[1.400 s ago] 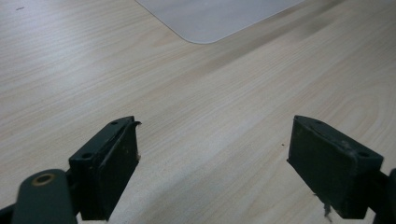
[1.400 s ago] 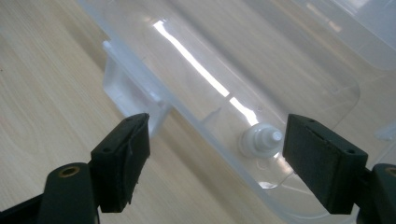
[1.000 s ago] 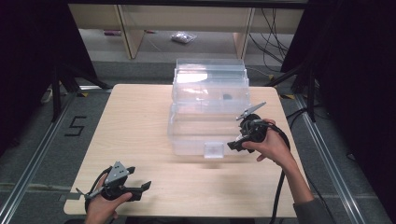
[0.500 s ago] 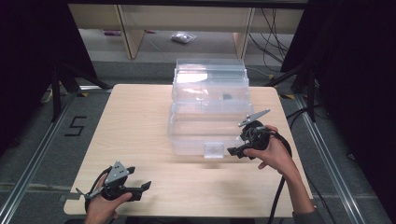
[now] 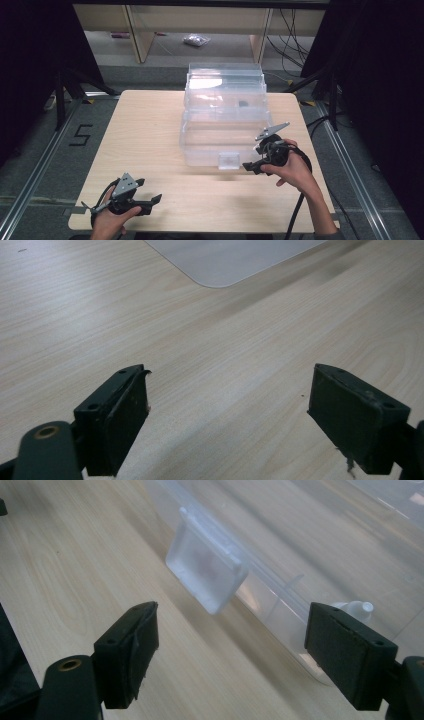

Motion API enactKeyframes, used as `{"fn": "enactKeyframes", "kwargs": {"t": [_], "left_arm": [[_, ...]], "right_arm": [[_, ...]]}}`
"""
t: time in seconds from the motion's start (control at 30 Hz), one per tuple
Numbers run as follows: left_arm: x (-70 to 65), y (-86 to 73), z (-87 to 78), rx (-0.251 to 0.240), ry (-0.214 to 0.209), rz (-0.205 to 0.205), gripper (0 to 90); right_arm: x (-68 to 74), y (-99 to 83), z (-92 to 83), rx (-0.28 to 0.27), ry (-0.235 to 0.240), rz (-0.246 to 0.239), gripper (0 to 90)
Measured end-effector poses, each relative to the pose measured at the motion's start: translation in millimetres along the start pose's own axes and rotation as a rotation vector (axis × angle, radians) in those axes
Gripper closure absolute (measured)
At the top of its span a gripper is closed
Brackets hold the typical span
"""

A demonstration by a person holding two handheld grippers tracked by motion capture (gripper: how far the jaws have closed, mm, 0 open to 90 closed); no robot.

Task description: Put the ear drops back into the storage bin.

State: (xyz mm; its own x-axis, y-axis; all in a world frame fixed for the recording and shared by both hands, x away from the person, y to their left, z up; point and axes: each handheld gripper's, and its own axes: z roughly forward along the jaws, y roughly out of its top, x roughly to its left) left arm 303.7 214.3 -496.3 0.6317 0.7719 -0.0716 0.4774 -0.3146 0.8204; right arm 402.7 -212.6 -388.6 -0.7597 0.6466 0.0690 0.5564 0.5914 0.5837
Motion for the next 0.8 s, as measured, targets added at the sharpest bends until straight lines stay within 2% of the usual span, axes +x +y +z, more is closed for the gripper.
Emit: {"fn": "enactKeyframes", "kwargs": {"t": [0.1, 0.17, 0.2, 0.27, 0.3, 0.37, 0.47, 0.5, 0.53, 0.57, 0.6, 0.63, 0.67, 0.7, 0.73, 0.8], "left_arm": [[0.0, 0.0, 0.0, 0.000, 0.000, 0.000, 15.5], [0.0, 0.0, -0.1, 0.000, -0.001, 0.000, 15.5], [0.2, -0.1, 0.2, -0.004, -0.006, 0.000, 15.5], [0.2, 0.0, 0.1, -0.004, -0.006, 0.001, 15.4], [0.2, 0.0, 0.1, -0.003, -0.006, 0.000, 15.5], [-0.7, 0.0, 1.2, -0.018, -0.008, -0.012, 15.5], [0.0, 0.0, 0.4, -0.006, -0.006, -0.003, 15.5], [-1.0, -0.1, 1.2, -0.017, -0.007, -0.016, 15.5], [0.0, 0.0, 0.3, -0.005, -0.006, -0.002, 15.5], [-1.0, -0.1, 1.1, -0.018, -0.007, -0.014, 15.5], [0.1, 0.0, 0.0, -0.001, -0.005, 0.002, 15.5], [-1.1, 0.0, 0.9, -0.013, -0.004, -0.011, 15.5], [-1.5, 0.0, 1.2, -0.017, -0.006, -0.015, 15.4], [-1.5, 0.0, 1.2, -0.017, -0.006, -0.014, 15.4], [-1.1, 0.0, 0.9, -0.013, -0.004, -0.010, 15.5], [-1.1, 0.0, 0.9, -0.014, -0.004, -0.010, 15.5]], "right_arm": [[3.4, -0.8, -0.3, -0.002, 0.001, 0.016, 22.5], [4.8, -1.7, -1.6, 0.015, 0.016, 0.013, 22.5], [5.3, -3.9, -0.6, 0.003, 0.014, -0.002, 22.5], [9.1, -5.7, -0.5, 0.007, 0.000, 0.045, 22.5], [6.8, -6.4, -0.9, -0.001, 0.015, -0.002, 22.5], [7.9, -8.2, -1.3, 0.004, 0.010, 0.007, 22.5], [7.9, -9.8, -0.5, -0.008, 0.014, -0.008, 22.5], [9.2, -10.5, -1.0, 0.001, 0.021, 0.005, 22.4], [10.5, -11.8, 0.7, -0.021, 0.013, 0.009, 22.4], [10.3, -12.1, -0.8, -0.002, 0.010, 0.010, 22.3], [12.1, -12.2, -1.2, -0.002, 0.018, 0.026, 22.3], [13.5, -13.2, -0.2, -0.014, 0.008, 0.032, 22.3], [11.4, -14.6, -1.1, -0.009, -0.003, 0.010, 22.3], [11.8, -15.7, -0.4, -0.019, 0.009, 0.000, 22.3], [14.9, -16.0, -0.6, -0.008, 0.016, 0.032, 22.3], [13.6, -18.7, 0.6, -0.021, 0.005, -0.006, 22.2]]}}
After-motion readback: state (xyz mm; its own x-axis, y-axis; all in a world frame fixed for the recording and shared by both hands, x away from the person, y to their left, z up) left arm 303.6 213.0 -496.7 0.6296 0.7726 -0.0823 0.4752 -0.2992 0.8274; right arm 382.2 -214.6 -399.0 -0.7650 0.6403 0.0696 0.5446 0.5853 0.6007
